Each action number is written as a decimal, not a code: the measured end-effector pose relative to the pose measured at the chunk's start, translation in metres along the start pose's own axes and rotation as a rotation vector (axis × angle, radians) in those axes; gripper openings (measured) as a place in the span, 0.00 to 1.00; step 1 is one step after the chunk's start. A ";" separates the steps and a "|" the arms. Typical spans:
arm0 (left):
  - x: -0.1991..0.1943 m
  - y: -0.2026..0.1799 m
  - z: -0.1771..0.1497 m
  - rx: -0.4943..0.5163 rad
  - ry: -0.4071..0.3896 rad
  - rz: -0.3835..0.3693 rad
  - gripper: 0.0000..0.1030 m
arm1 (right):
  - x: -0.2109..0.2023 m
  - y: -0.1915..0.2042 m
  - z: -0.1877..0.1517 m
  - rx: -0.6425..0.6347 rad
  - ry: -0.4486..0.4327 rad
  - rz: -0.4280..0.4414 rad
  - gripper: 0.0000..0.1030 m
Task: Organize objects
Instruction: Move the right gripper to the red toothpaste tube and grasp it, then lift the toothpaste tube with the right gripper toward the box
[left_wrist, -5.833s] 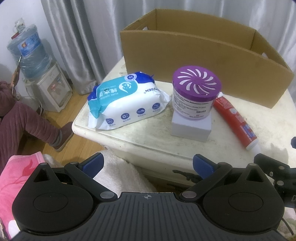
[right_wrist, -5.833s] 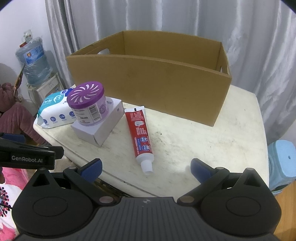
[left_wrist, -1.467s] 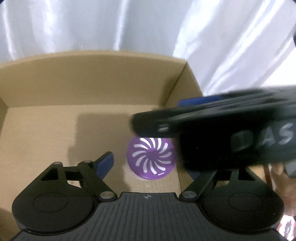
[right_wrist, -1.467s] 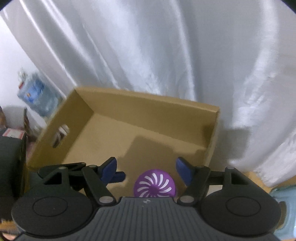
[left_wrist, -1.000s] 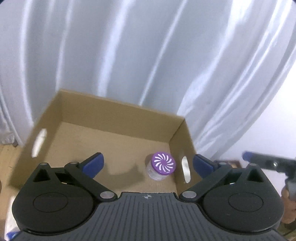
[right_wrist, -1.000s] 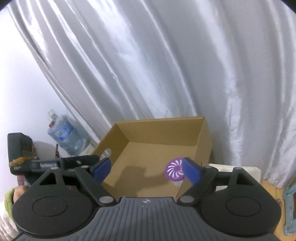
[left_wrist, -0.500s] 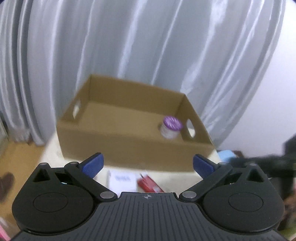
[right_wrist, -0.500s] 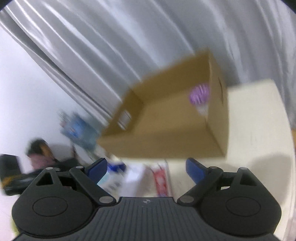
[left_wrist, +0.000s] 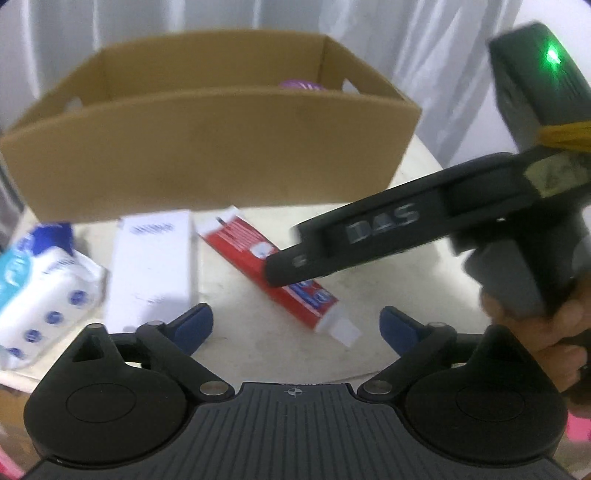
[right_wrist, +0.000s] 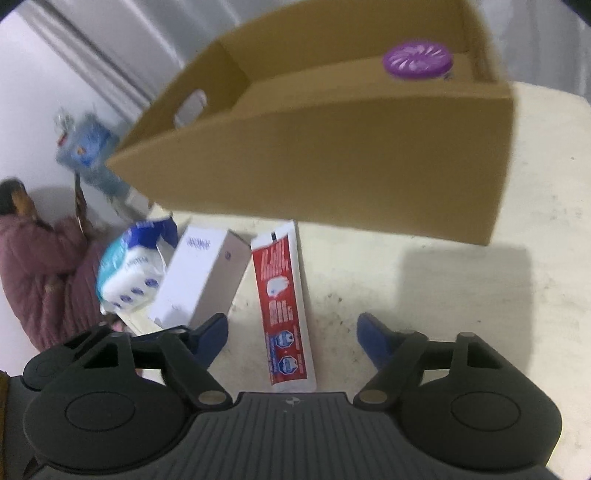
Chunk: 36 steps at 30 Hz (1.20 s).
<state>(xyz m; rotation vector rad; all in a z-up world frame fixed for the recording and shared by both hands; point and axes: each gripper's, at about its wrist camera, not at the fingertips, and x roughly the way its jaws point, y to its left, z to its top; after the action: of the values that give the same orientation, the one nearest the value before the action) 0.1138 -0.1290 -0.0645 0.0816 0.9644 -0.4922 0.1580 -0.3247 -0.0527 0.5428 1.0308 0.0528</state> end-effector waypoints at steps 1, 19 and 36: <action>0.004 0.001 0.001 -0.004 0.005 -0.007 0.90 | 0.001 0.002 0.000 -0.011 0.011 -0.007 0.71; 0.035 0.017 0.007 -0.109 0.063 -0.091 0.51 | 0.010 0.025 -0.001 -0.168 0.063 -0.059 0.30; 0.035 0.011 -0.010 -0.093 0.157 -0.197 0.53 | -0.020 0.008 -0.048 -0.029 0.053 0.007 0.30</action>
<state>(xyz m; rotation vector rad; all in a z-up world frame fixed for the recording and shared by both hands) 0.1270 -0.1292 -0.1002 -0.0599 1.1546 -0.6278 0.1091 -0.3040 -0.0521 0.5205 1.0782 0.0886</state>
